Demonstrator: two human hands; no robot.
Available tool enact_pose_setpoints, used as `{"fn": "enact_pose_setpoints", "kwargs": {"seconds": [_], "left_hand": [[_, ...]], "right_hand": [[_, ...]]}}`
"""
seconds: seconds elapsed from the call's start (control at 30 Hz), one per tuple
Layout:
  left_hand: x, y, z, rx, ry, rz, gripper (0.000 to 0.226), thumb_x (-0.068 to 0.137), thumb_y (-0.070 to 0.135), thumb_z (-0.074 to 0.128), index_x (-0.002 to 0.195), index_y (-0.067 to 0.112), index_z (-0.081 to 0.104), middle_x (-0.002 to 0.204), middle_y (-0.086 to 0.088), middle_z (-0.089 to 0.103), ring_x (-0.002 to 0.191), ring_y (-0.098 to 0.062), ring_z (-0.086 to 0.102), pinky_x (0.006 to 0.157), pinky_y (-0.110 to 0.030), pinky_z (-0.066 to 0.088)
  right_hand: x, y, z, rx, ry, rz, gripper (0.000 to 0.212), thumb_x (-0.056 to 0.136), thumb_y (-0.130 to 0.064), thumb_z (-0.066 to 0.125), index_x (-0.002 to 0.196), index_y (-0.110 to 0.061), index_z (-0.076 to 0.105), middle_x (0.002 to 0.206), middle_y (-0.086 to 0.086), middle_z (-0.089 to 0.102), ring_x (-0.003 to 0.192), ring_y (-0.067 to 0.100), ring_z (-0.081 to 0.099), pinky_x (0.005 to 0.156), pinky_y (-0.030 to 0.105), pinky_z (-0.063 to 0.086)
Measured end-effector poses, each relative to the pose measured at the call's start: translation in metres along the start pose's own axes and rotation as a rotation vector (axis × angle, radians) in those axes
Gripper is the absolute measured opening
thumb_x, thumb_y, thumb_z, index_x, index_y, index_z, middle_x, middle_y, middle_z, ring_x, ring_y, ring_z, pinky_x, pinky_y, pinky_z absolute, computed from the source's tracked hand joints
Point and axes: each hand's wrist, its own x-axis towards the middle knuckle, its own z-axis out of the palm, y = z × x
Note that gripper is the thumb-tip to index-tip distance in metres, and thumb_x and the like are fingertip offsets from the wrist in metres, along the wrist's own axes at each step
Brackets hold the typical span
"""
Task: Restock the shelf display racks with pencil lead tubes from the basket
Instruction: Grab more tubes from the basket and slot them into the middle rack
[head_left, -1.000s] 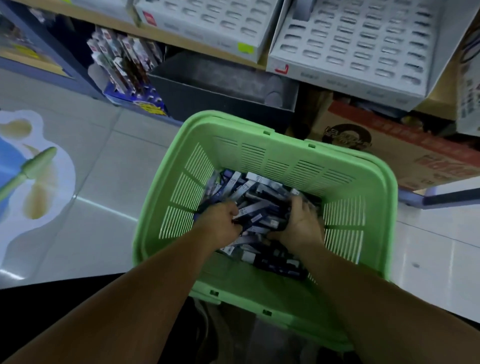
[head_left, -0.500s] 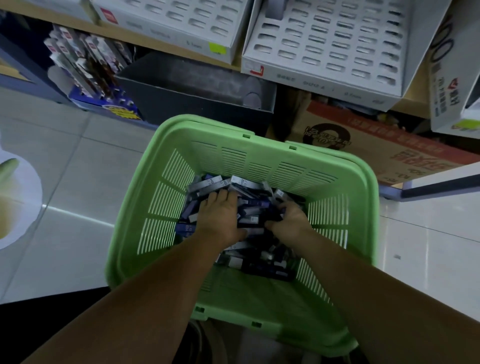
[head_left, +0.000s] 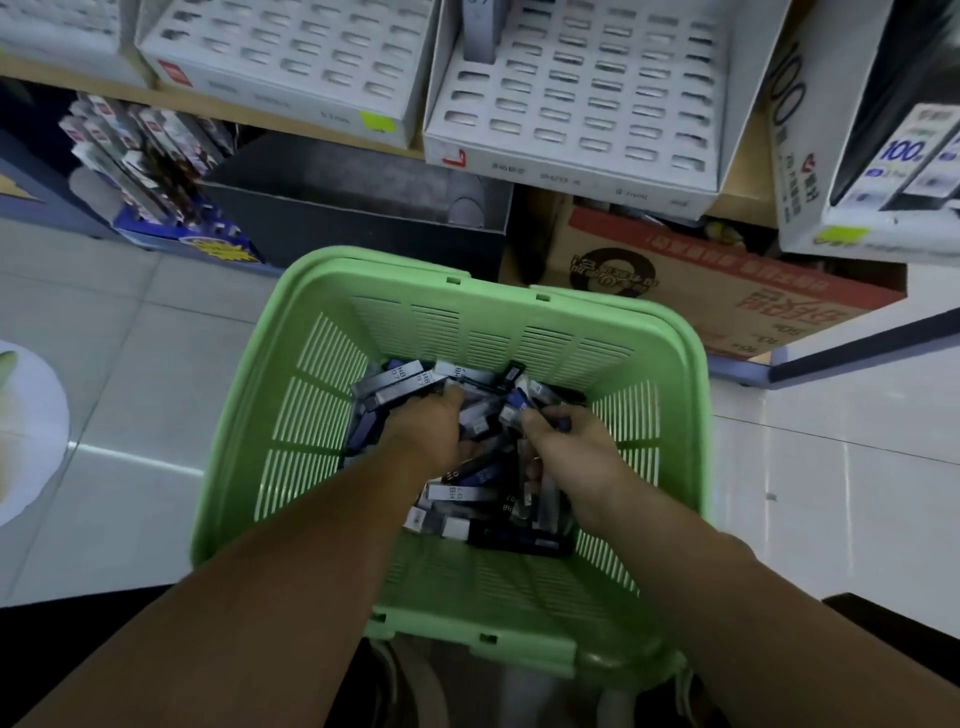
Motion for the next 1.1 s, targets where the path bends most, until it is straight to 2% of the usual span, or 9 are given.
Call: {"fn": "enact_pose_setpoints", "kwargs": {"seconds": [0.17, 0.3, 0.4, 0.5, 0.63, 0.73, 0.83, 0.93, 1.1], "left_hand": [[-0.009, -0.005, -0.007, -0.084, -0.07, -0.013, 0.073, 0.088, 0.043, 0.076, 0.149, 0.017, 0.043, 0.116, -0.011, 0.07, 0.107, -0.032, 0.065, 0.09, -0.039, 0.055], [-0.016, -0.011, -0.015, -0.172, -0.062, -0.036, 0.057, 0.087, 0.029, 0.074, 0.139, 0.017, 0.054, 0.095, -0.003, 0.069, 0.091, -0.025, 0.066, 0.081, -0.034, 0.056], [-0.023, -0.014, -0.026, -0.235, -0.034, -0.064, 0.045, 0.083, 0.029, 0.073, 0.125, 0.017, 0.06, 0.096, -0.003, 0.07, 0.09, -0.024, 0.067, 0.08, -0.033, 0.056], [-0.03, -0.014, -0.037, -0.293, -0.03, -0.079, 0.031, 0.08, 0.027, 0.075, 0.107, 0.019, 0.062, 0.093, -0.002, 0.069, 0.087, -0.022, 0.067, 0.081, -0.036, 0.058], [-0.039, -0.009, -0.052, -0.276, 0.033, -0.055, 0.033, 0.082, 0.022, 0.074, 0.111, 0.017, 0.06, 0.096, -0.004, 0.066, 0.091, -0.024, 0.064, 0.079, -0.033, 0.055], [-0.048, 0.0, -0.058, -0.3, 0.041, -0.025, 0.034, 0.082, 0.021, 0.075, 0.112, 0.02, 0.06, 0.095, -0.002, 0.067, 0.089, -0.023, 0.065, 0.077, -0.031, 0.055], [-0.054, 0.002, -0.058, -0.358, 0.036, -0.034, 0.033, 0.081, 0.022, 0.078, 0.109, 0.02, 0.062, 0.093, -0.005, 0.069, 0.087, -0.025, 0.067, 0.079, -0.036, 0.059], [-0.06, -0.002, -0.06, -0.358, 0.039, -0.069, 0.038, 0.076, 0.026, 0.082, 0.109, 0.02, 0.064, 0.096, -0.005, 0.07, 0.09, -0.026, 0.068, 0.085, -0.038, 0.059], [-0.067, -0.015, -0.064, -0.338, 0.018, -0.099, 0.042, 0.071, 0.026, 0.088, 0.106, 0.018, 0.067, 0.096, -0.004, 0.072, 0.085, -0.022, 0.069, 0.085, -0.039, 0.06]], "right_hand": [[-0.013, -0.009, -0.01, 0.179, -0.205, 0.126, 0.023, 0.101, -0.01, 0.063, 0.124, -0.014, 0.061, 0.087, 0.006, 0.064, 0.074, 0.022, 0.06, 0.069, 0.04, 0.055], [-0.014, -0.011, -0.02, 0.181, -0.32, 0.149, 0.041, 0.094, 0.011, 0.058, 0.127, -0.014, 0.059, 0.098, 0.01, 0.064, 0.079, 0.024, 0.062, 0.077, 0.045, 0.057], [-0.015, -0.014, -0.022, 0.17, -0.324, 0.143, 0.041, 0.092, 0.014, 0.058, 0.124, -0.012, 0.058, 0.098, 0.012, 0.065, 0.079, 0.025, 0.064, 0.077, 0.046, 0.057], [-0.022, -0.022, -0.021, 0.16, -0.343, 0.116, 0.033, 0.093, 0.014, 0.056, 0.116, -0.009, 0.058, 0.091, 0.012, 0.063, 0.073, 0.026, 0.063, 0.064, 0.04, 0.053], [-0.029, -0.037, -0.026, 0.079, -0.251, 0.033, 0.036, 0.092, 0.017, 0.055, 0.121, -0.003, 0.055, 0.091, 0.017, 0.063, 0.067, 0.027, 0.063, 0.059, 0.041, 0.049], [-0.034, -0.041, -0.036, -0.041, -0.15, -0.029, 0.03, 0.094, 0.013, 0.054, 0.118, -0.004, 0.057, 0.091, 0.021, 0.063, 0.073, 0.031, 0.061, 0.07, 0.048, 0.055], [-0.042, -0.041, -0.041, -0.107, -0.164, -0.005, 0.021, 0.098, 0.009, 0.052, 0.114, -0.005, 0.055, 0.087, 0.017, 0.062, 0.071, 0.029, 0.061, 0.073, 0.048, 0.057], [-0.045, -0.035, -0.043, -0.179, -0.167, 0.013, 0.024, 0.096, 0.007, 0.053, 0.117, -0.005, 0.056, 0.093, 0.019, 0.063, 0.072, 0.027, 0.061, 0.078, 0.051, 0.057], [-0.049, -0.021, -0.034, -0.216, -0.208, -0.008, 0.028, 0.094, 0.01, 0.047, 0.114, -0.006, 0.059, 0.087, 0.019, 0.058, 0.073, 0.03, 0.056, 0.072, 0.047, 0.053]]}}
